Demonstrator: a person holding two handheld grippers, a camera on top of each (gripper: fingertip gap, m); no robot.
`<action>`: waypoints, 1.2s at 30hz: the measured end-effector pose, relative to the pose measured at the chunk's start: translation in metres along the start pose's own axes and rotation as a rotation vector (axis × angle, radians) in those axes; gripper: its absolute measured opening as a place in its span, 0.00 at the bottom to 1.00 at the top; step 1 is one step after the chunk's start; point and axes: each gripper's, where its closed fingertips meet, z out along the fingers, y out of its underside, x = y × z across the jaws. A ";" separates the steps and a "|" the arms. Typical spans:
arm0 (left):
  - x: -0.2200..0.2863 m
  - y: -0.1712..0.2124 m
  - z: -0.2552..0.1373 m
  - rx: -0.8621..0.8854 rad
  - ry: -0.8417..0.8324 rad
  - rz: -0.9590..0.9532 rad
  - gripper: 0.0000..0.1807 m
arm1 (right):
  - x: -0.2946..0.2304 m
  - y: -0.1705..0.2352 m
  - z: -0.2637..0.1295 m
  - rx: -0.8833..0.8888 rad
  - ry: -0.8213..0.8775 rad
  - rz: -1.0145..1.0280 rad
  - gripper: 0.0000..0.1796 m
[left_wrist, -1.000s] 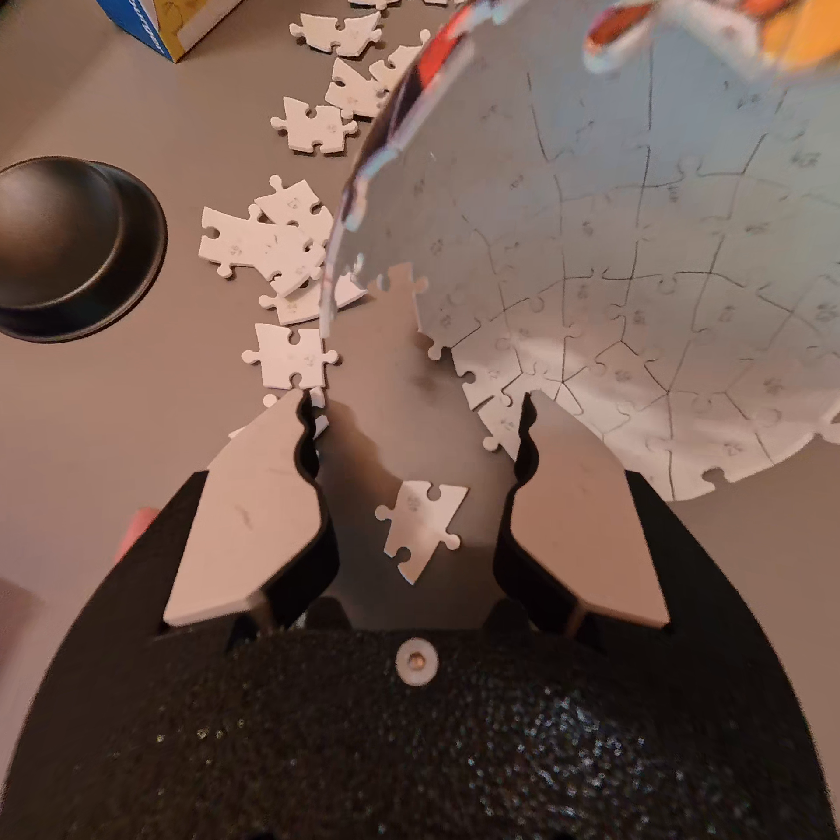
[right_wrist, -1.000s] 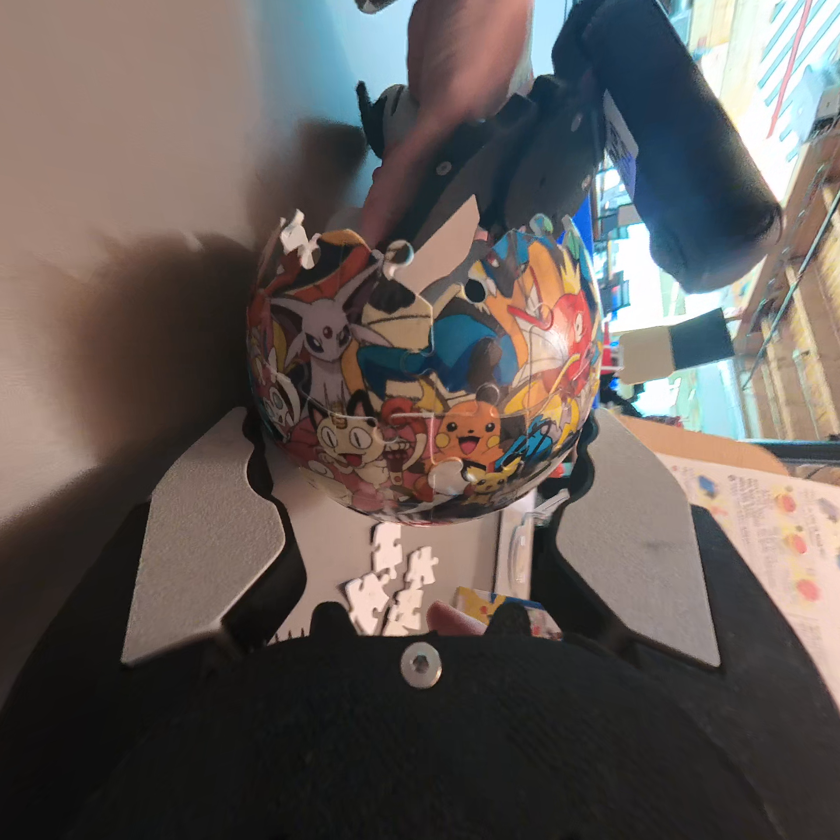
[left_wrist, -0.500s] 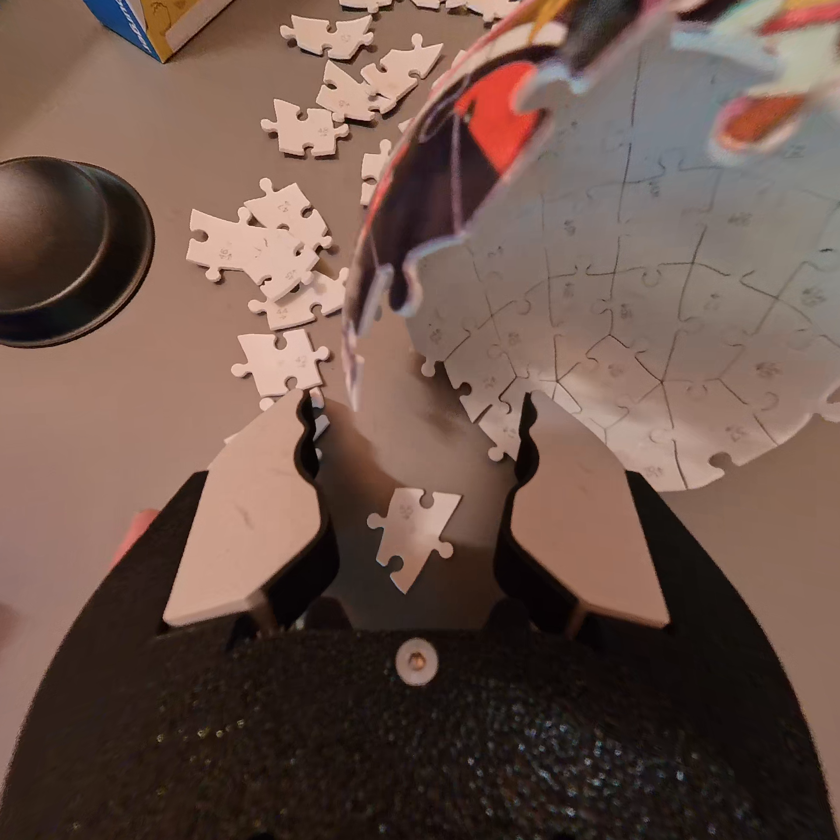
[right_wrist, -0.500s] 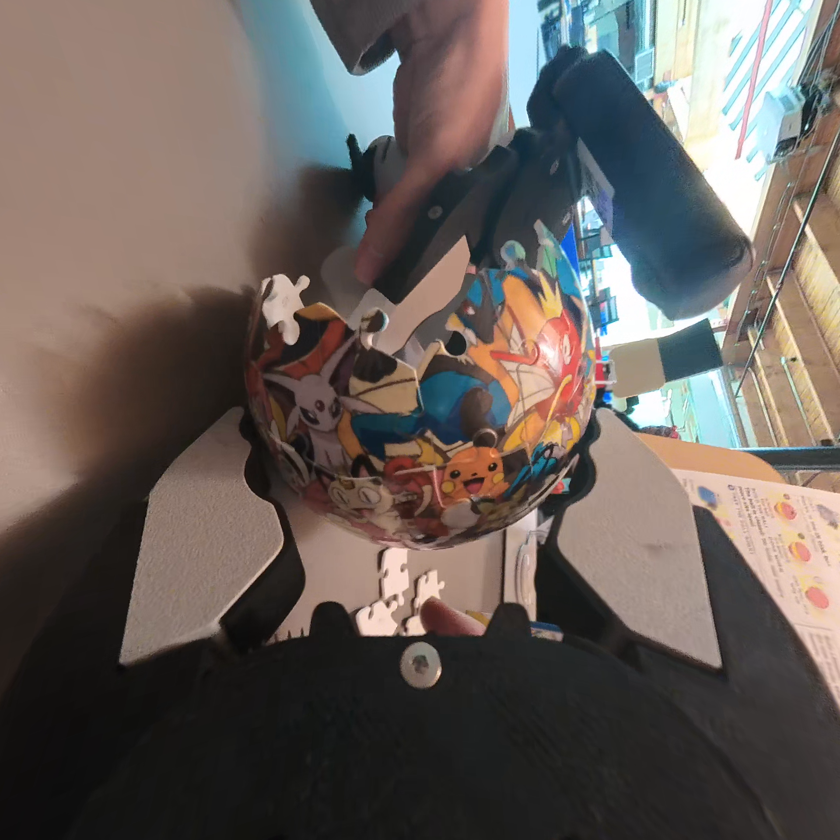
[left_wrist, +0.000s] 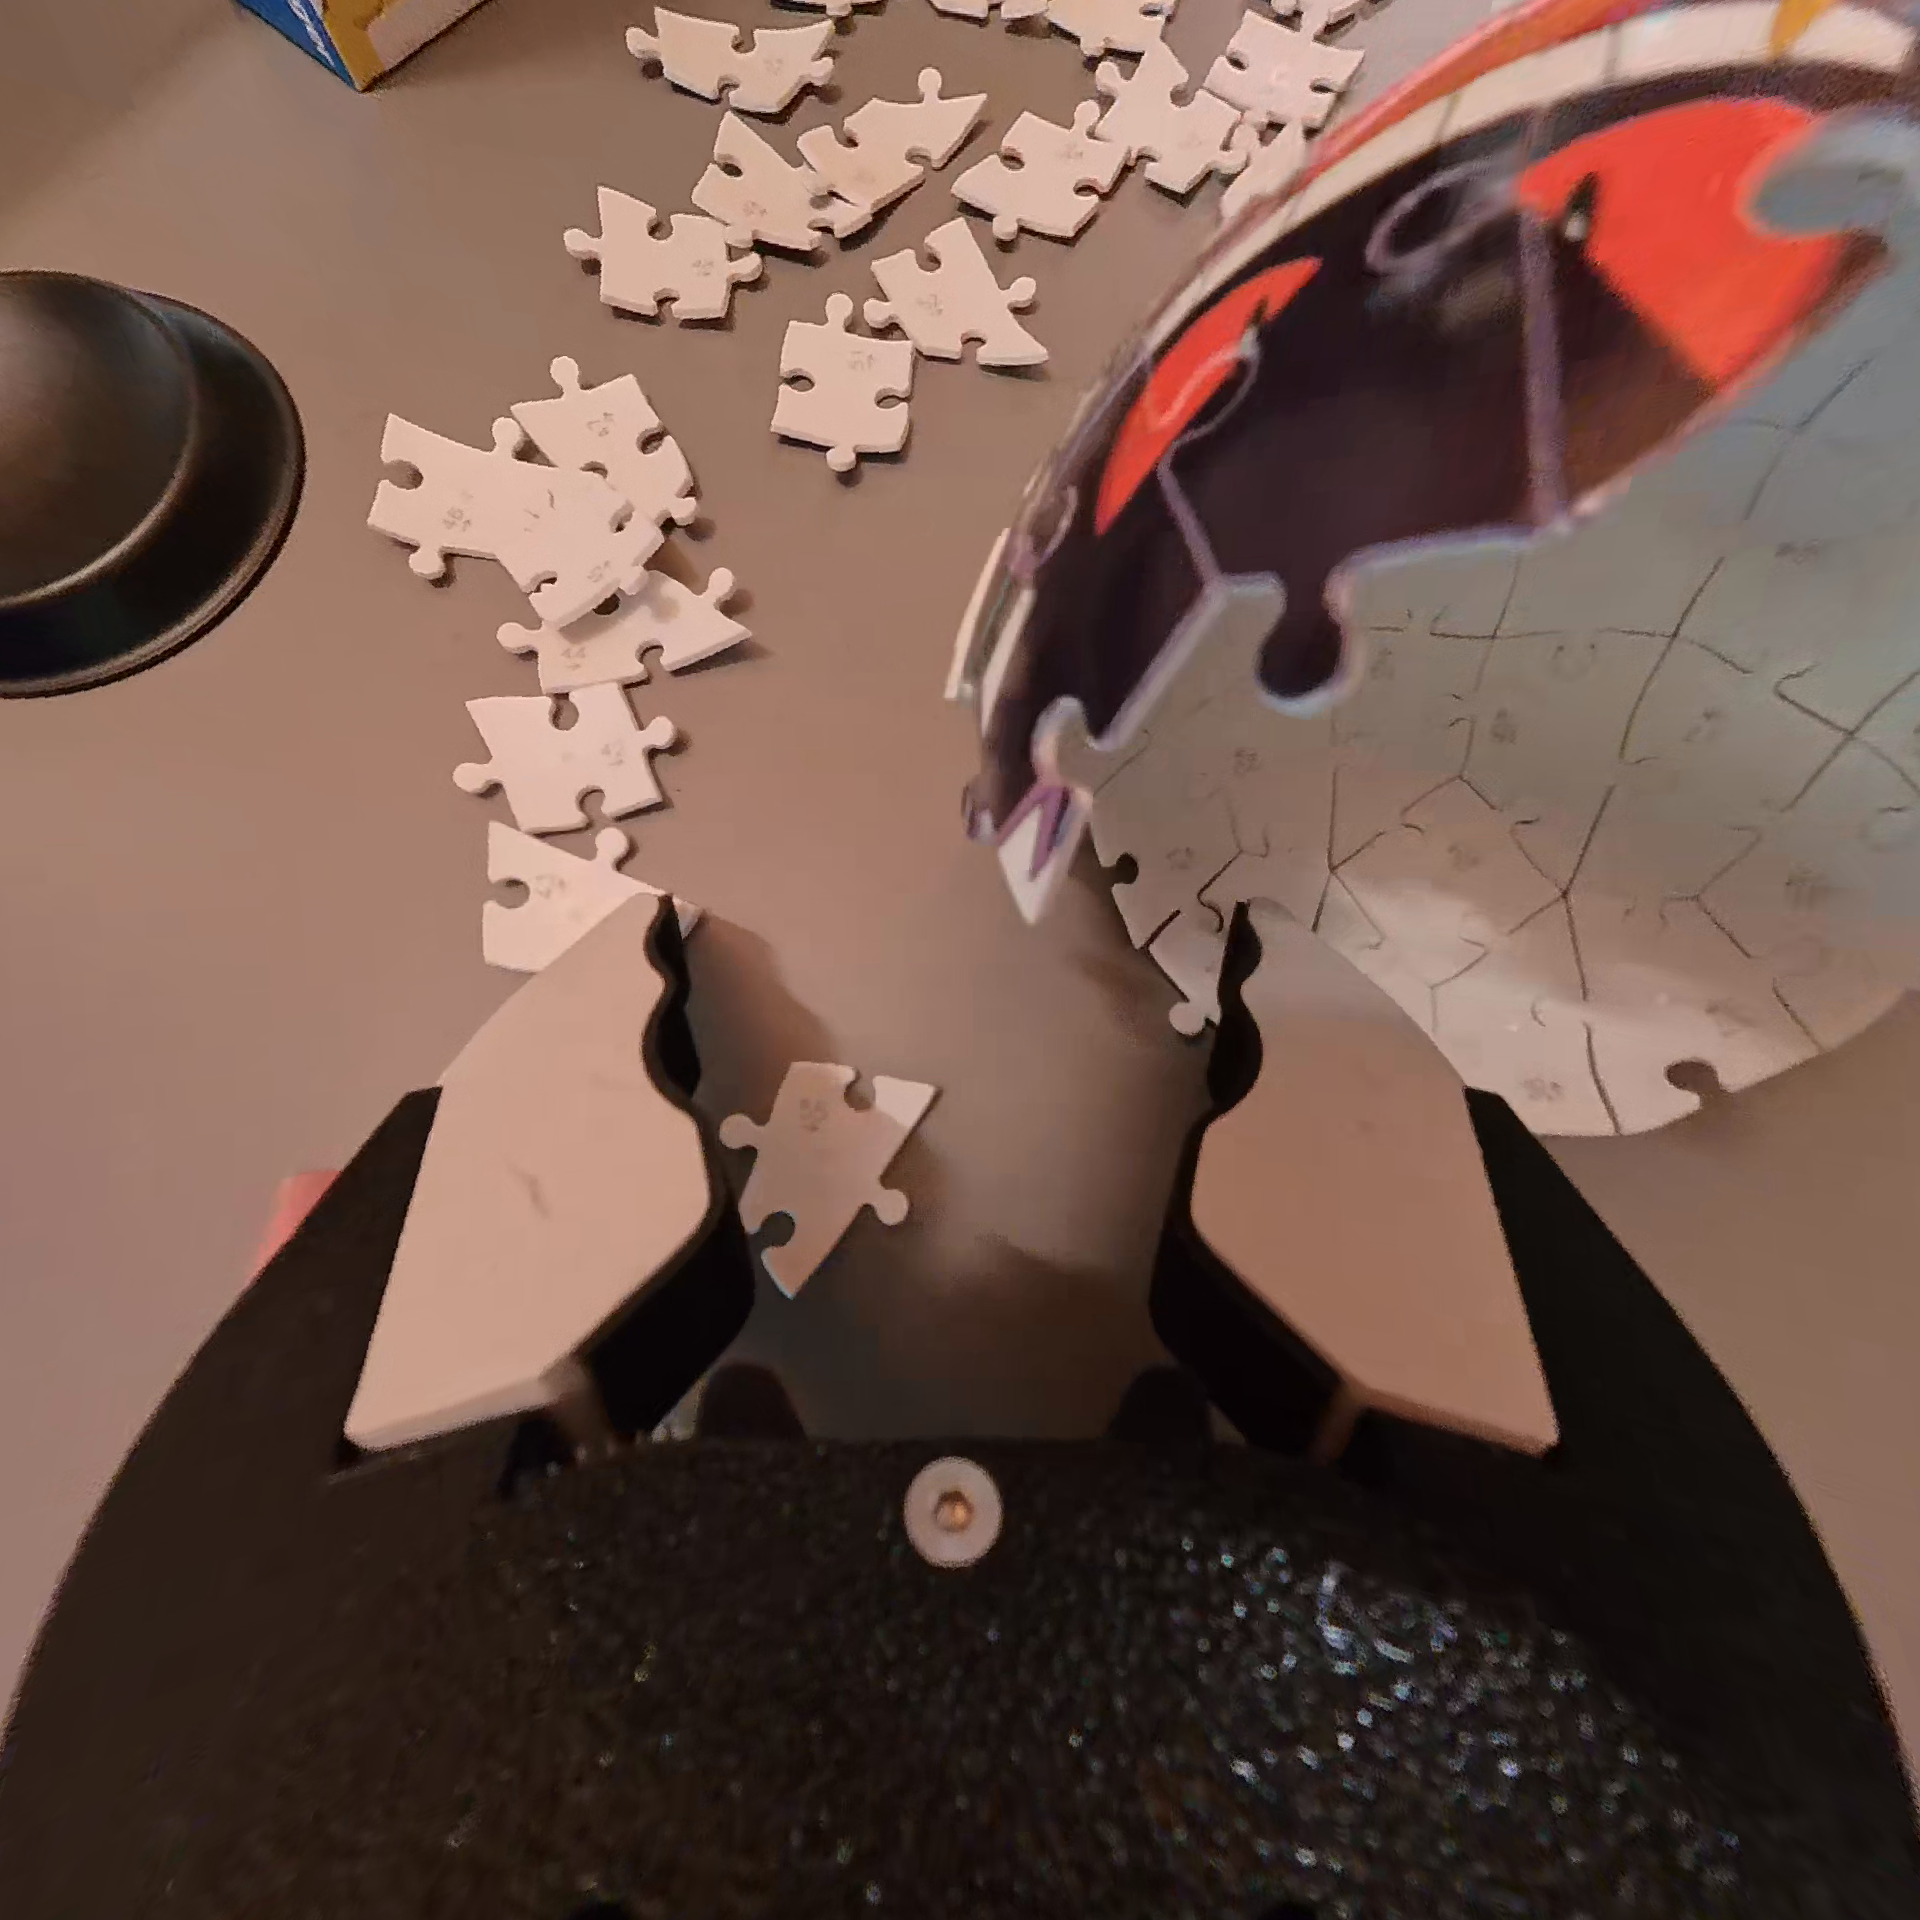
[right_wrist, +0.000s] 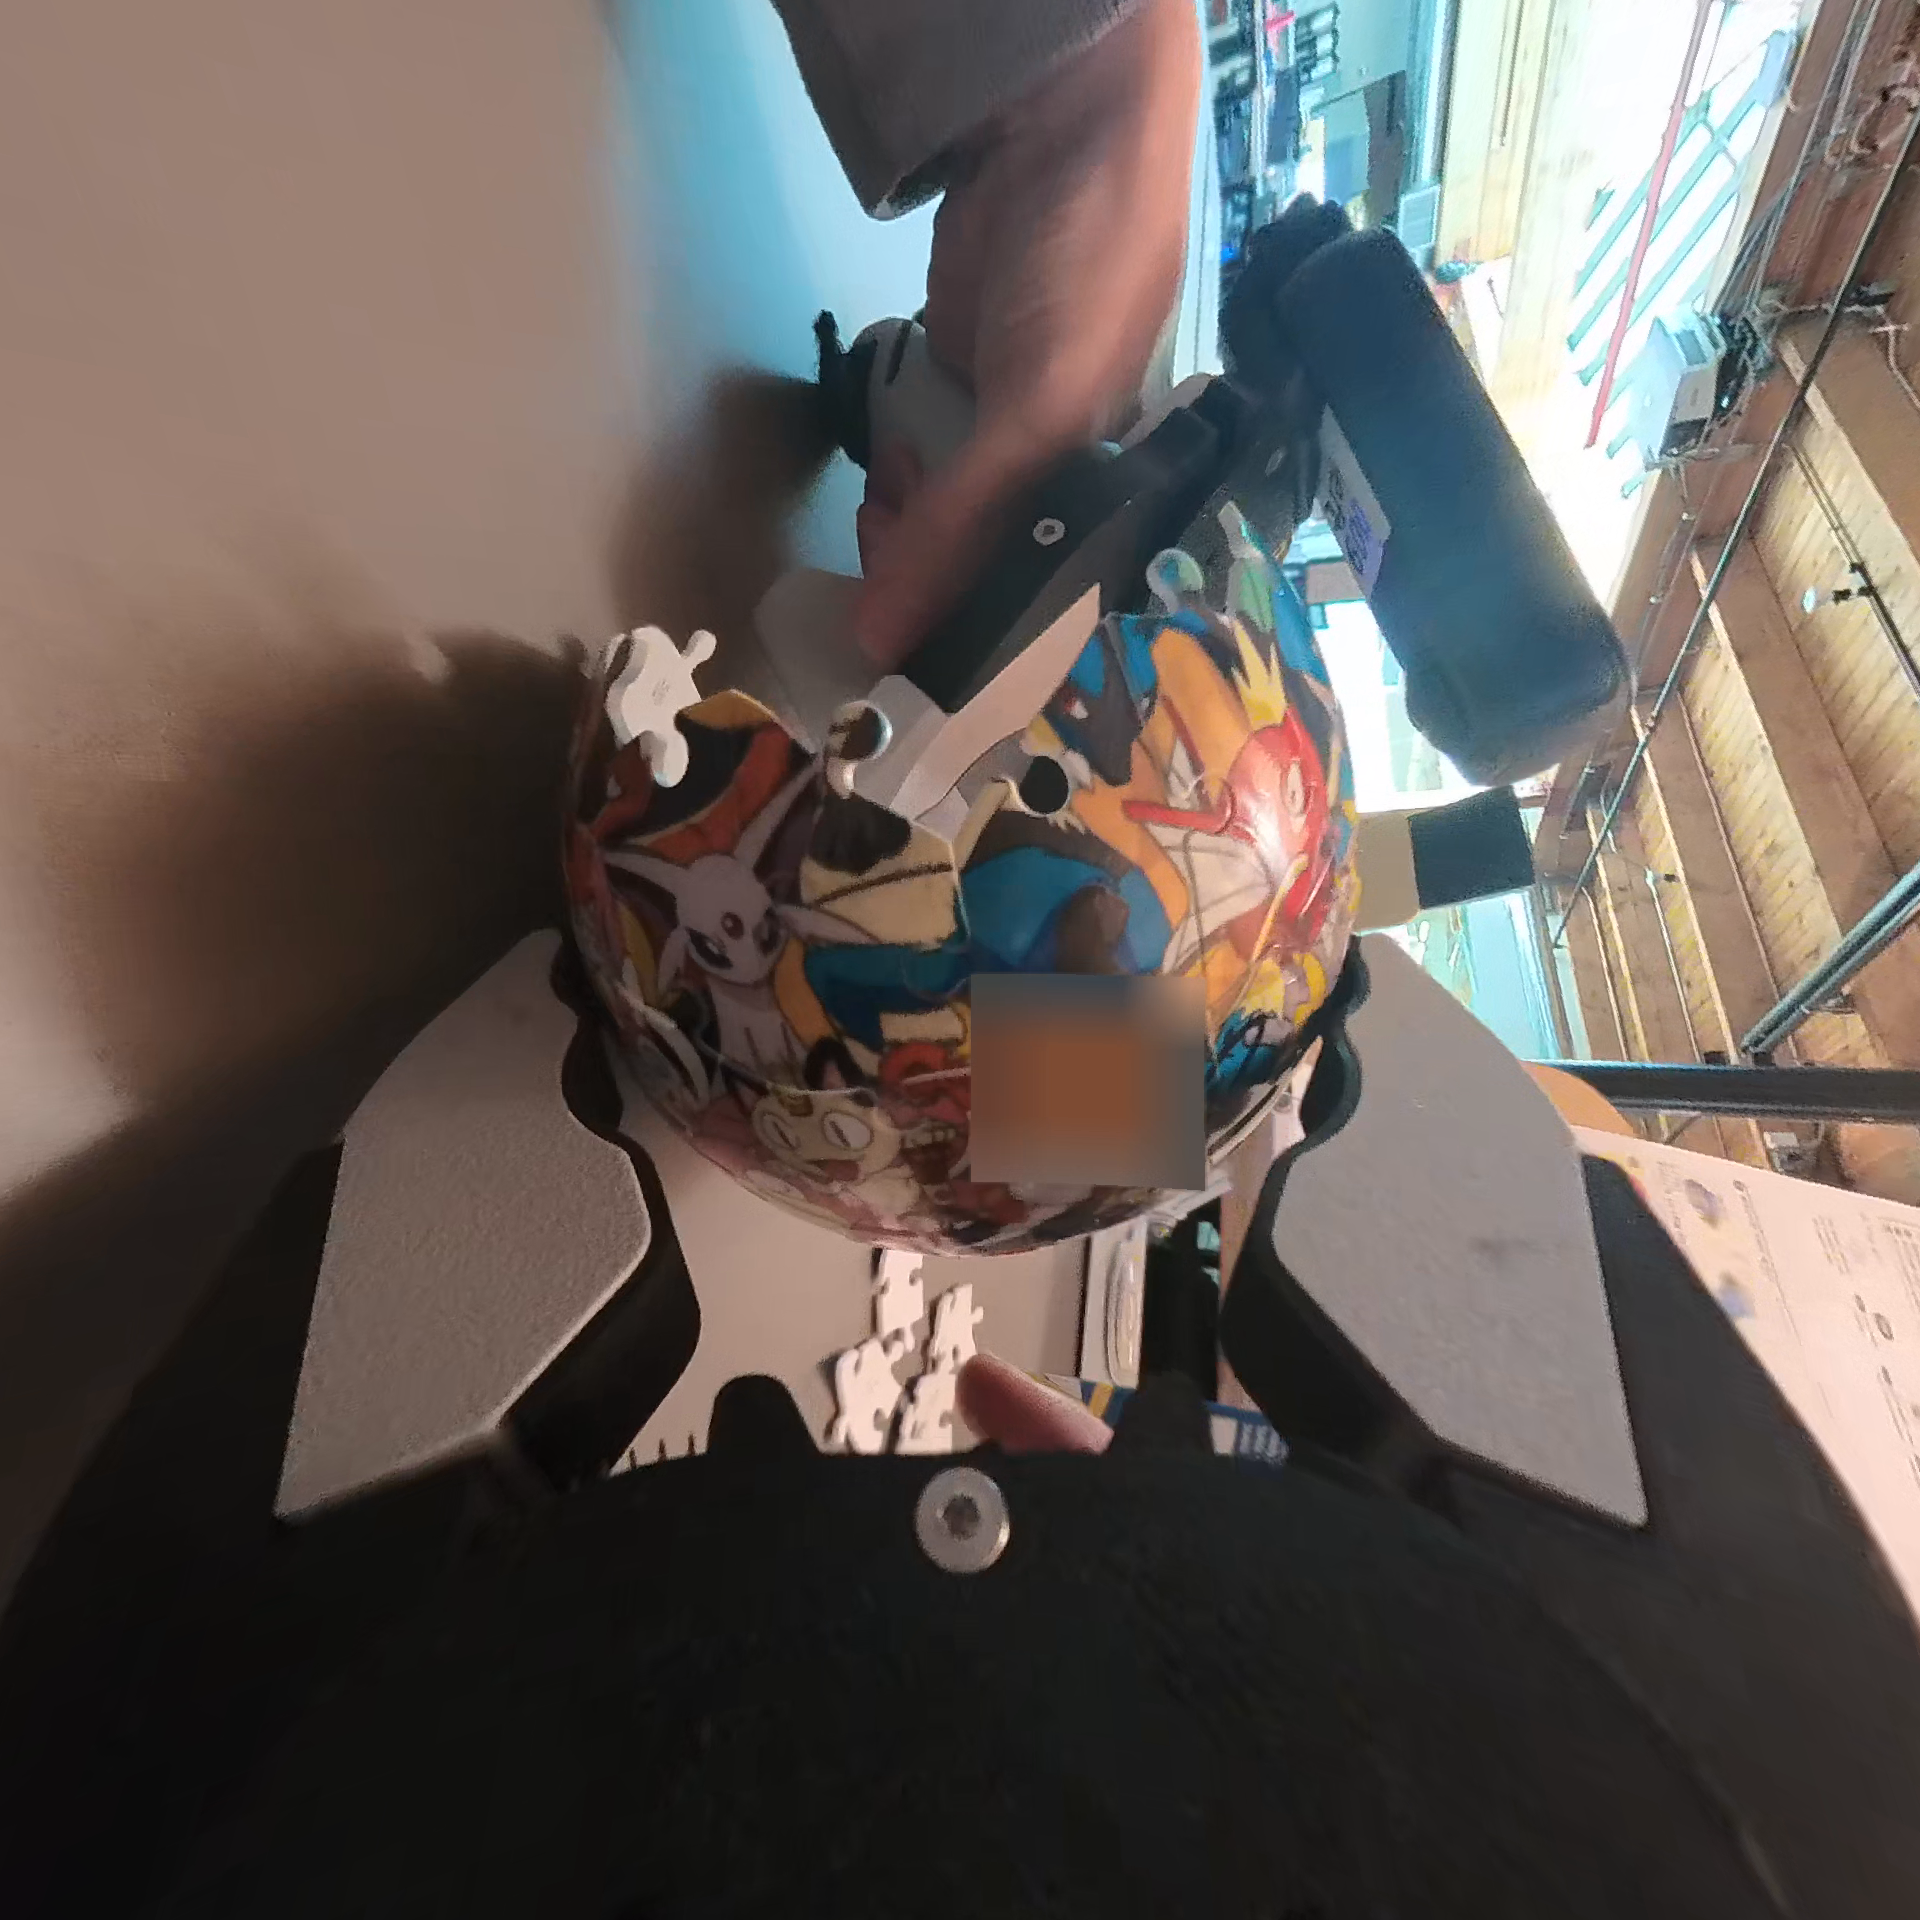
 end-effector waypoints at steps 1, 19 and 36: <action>0.002 0.000 0.000 0.002 0.004 -0.001 0.53 | -0.001 -0.002 -0.002 -0.010 0.000 -0.022 0.72; 0.028 -0.015 -0.018 0.146 0.285 -0.269 0.34 | -0.002 -0.013 -0.015 -0.036 0.141 -0.216 0.72; 0.032 -0.016 -0.032 0.171 0.411 -0.406 0.25 | 0.000 -0.012 -0.015 -0.056 0.212 -0.240 0.72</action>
